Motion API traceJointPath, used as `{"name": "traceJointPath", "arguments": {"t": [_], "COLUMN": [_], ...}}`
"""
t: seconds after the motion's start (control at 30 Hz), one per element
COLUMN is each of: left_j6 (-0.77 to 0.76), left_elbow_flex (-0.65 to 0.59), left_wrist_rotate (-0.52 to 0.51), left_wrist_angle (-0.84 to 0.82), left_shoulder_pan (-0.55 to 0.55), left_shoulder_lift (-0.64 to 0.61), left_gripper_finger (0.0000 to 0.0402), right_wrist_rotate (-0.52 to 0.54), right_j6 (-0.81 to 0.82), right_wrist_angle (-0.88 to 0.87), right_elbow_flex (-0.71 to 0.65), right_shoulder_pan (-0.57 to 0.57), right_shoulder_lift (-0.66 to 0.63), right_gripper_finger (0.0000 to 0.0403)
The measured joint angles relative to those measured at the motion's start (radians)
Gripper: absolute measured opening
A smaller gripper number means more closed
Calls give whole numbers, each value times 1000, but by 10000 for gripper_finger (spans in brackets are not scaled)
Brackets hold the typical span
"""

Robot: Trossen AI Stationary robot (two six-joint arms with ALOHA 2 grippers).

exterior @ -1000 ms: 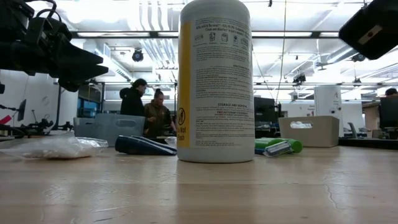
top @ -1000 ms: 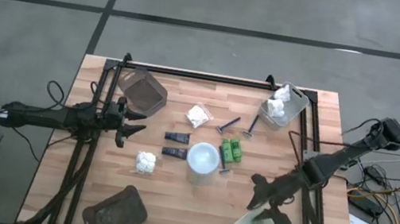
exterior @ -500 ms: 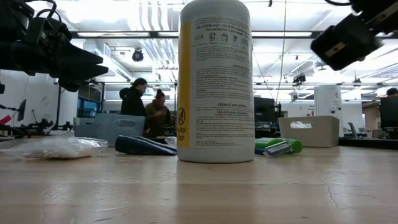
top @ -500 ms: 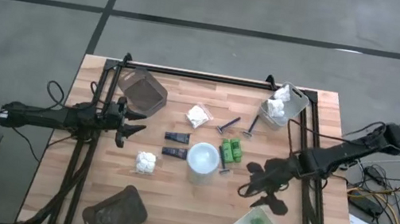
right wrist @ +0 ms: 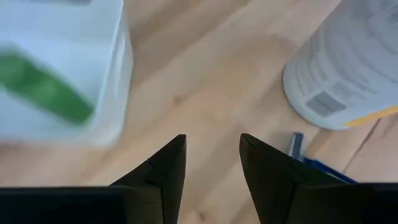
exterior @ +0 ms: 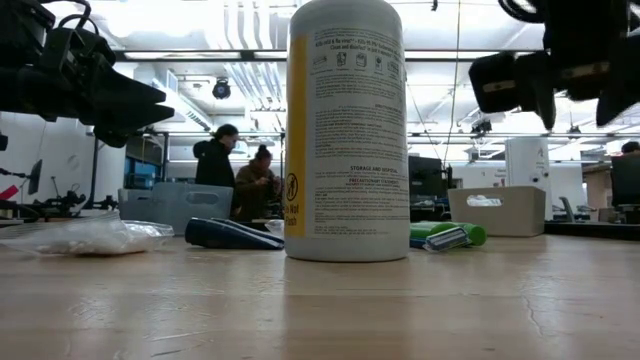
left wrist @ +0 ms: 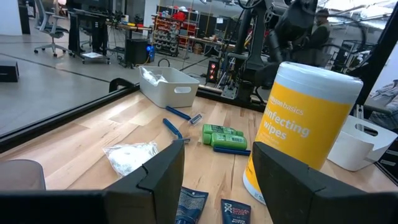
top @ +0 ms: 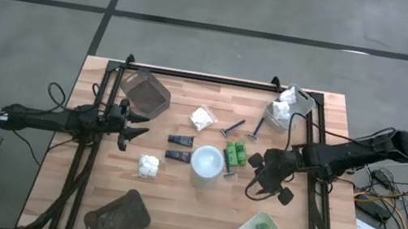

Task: Pick & Place Travel size toiletries
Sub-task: Put the green shampoo into the white bin

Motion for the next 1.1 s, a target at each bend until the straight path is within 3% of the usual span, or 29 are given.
{"name": "traceJointPath", "arguments": {"t": [0.17, 0.37, 0.47, 0.57, 0.93, 1.1], "left_j6": [0, 0, 0, 0, 0, 0], "left_elbow_flex": [0, 0, 0, 0, 0, 0], "left_wrist_rotate": [0, 0, 0, 0, 0, 0], "left_wrist_angle": [0, 0, 0, 0, 0, 0], "left_shoulder_pan": [0, 0, 0, 0, 0, 0], "left_shoulder_lift": [0, 0, 0, 0, 0, 0], "left_gripper_finger": [195, 195, 195, 195, 195, 195], "right_wrist_rotate": [3, 18, 60, 64, 67, 135], "right_j6": [-234, -394, -397, -333, 140, 464], "right_wrist_angle": [-34, -30, -32, -29, -30, 27], "right_elbow_flex": [0, 0, 0, 0, -6, -7], "right_shoulder_pan": [-43, -83, -104, -126, -138, -138], "right_shoulder_lift": [20, 32, 34, 33, 41, 89], "right_gripper_finger": [132, 116, 104, 92, 66, 78]}}
